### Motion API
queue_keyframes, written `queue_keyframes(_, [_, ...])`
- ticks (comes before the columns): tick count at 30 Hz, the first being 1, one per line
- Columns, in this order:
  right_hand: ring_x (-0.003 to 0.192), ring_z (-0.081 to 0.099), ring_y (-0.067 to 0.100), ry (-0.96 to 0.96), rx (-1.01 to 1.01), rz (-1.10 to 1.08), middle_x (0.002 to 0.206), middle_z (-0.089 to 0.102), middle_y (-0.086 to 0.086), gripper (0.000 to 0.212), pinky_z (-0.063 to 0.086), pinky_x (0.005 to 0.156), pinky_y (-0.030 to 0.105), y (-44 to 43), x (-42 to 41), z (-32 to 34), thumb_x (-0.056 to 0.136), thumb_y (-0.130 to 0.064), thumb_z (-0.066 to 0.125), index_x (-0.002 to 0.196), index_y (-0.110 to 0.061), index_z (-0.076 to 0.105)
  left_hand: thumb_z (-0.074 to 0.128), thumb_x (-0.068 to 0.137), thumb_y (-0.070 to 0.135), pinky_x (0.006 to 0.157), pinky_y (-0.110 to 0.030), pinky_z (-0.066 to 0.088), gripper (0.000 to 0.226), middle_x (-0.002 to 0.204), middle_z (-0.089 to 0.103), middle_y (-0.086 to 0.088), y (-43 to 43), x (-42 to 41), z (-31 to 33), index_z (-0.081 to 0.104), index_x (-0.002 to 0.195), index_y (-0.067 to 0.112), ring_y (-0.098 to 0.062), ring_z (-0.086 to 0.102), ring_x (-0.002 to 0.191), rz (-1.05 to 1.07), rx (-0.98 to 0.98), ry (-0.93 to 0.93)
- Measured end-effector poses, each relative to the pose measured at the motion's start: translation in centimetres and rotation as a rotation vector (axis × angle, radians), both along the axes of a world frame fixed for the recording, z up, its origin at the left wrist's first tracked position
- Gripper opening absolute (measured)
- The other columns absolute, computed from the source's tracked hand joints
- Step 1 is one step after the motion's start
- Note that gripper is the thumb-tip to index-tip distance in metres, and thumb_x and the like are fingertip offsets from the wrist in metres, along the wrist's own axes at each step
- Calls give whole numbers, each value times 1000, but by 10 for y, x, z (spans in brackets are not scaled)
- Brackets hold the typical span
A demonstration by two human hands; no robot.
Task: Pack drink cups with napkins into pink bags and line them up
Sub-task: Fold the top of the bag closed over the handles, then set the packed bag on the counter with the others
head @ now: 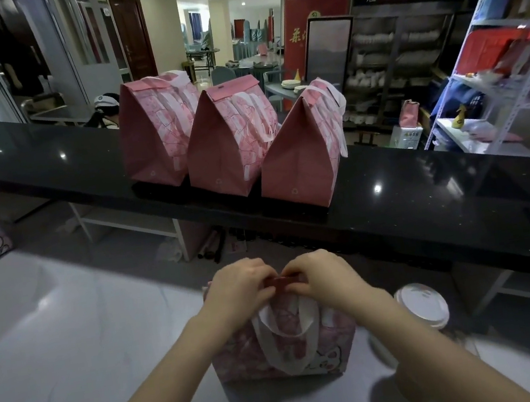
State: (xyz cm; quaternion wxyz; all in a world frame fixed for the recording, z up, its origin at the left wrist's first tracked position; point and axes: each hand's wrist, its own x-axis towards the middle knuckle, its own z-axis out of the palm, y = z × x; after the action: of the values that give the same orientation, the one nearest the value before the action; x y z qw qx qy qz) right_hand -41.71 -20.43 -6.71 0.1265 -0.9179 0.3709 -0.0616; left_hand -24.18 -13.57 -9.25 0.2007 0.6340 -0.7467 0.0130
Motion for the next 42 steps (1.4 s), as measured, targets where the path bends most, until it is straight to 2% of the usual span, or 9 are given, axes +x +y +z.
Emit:
queue_keyframes(7, [95,63,17,-68,-138,-18,99,71,-7,16,51,80,35,5,6,-11,91,-33,60,103,-29,70,58,90,33,70,-28,42,16,97,65,10,0,-7,-4,68,100,27,-13,60,95,70,-52,45])
queue_keyframes(14, [88,60,-11,-219,242,-88,99,65,-22,27,47,78,7,-21,-44,21,86,-37,69,112,-30,69,67,85,43,82,-19,49,34,106,64,19,19,52,8,67,116,29,1,60,93,104,104,338])
queue_keyframes(20, [78,65,-3,-146,192,-98,82,69,-18,17,55,76,17,-23,-55,14,78,-14,78,91,-25,76,79,78,25,67,-8,45,25,76,66,33,46,78,-1,67,79,47,9,61,82,176,110,444])
queue_keyframes(25, [75,65,4,-205,35,-137,78,70,-8,18,58,74,27,-24,-24,-2,79,-2,73,82,-19,76,79,78,24,67,-31,54,8,74,69,19,58,77,-10,74,82,29,-1,62,69,228,-48,374])
queue_keyframes(32, [108,60,13,-423,49,-277,114,67,-4,35,49,98,33,-32,20,-22,86,-7,66,117,-21,66,84,72,24,64,-19,52,18,71,70,18,89,80,-17,72,75,38,-3,65,65,166,-79,609])
queue_keyframes(34, [113,54,8,-524,108,-370,123,59,-11,46,46,99,30,-25,19,-33,86,-15,69,129,-27,56,76,78,37,68,-16,52,3,76,73,12,96,82,-22,74,76,35,-6,67,70,121,2,826])
queue_keyframes(36, [111,53,5,-602,154,-465,120,57,-14,46,45,94,27,-13,13,-47,86,-23,71,128,-27,54,60,84,47,77,-16,51,22,86,74,8,97,91,-33,75,83,31,-7,68,82,138,73,973])
queue_keyframes(39, [106,60,11,-666,239,-588,110,61,-11,29,45,82,21,17,0,-80,88,-23,69,114,-27,57,55,96,33,80,-6,42,17,103,71,15,99,103,-52,72,97,35,-1,62,101,227,167,1021])
queue_keyframes(42, [108,60,17,-643,310,-693,111,59,-5,26,45,78,21,54,-7,-119,87,-17,69,107,-26,55,45,102,18,87,-16,39,27,124,62,4,88,102,-73,60,124,21,-13,54,118,275,345,1002])
